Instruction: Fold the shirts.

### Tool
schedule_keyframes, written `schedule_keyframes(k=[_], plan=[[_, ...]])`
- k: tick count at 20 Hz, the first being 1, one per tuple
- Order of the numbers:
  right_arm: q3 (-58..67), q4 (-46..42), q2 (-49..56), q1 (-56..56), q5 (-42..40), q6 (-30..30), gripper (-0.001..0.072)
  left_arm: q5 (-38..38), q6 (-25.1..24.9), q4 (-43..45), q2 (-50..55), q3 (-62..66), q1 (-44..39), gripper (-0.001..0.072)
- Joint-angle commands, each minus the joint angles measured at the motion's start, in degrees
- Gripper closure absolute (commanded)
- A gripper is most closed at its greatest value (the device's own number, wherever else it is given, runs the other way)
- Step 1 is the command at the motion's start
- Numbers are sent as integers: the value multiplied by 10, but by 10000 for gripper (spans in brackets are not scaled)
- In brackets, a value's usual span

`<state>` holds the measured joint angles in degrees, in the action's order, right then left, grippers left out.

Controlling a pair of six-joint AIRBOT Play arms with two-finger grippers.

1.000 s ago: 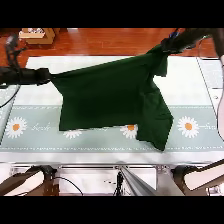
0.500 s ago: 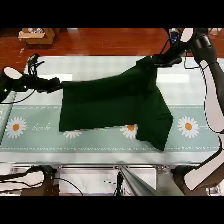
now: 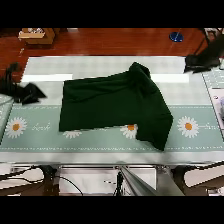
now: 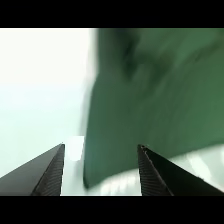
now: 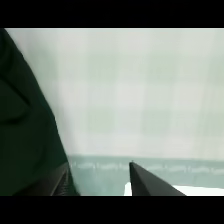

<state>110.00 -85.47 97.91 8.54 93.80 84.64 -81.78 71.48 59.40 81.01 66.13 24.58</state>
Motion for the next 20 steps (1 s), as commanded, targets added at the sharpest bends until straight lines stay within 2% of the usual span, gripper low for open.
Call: schedule_keyframes(k=[1,3,4,5,13,18,19,20], plan=[[-73,113,-20,65,32,-14,236,-59,-4,5,-26,-125,49,169],[-130,137,-38,82,16,-31,237,-59,-6,3,-27,-181,50,161],[-162,135,-51,88,1,-39,236,-58,-5,1,-26,-203,48,28],[-194,136,-65,94,-19,-44,236,-56,-6,1,-26,-218,44,-4],[-416,148,-166,138,-122,-88,237,30,-11,-53,-15,-249,6,-4],[-475,160,-207,151,-144,-93,237,109,33,-59,1,-249,-47,1],[-476,160,-212,151,-144,-93,237,114,39,-59,5,-249,-58,12],[-476,162,-217,151,-146,-93,237,115,43,-59,11,-249,-69,82]])
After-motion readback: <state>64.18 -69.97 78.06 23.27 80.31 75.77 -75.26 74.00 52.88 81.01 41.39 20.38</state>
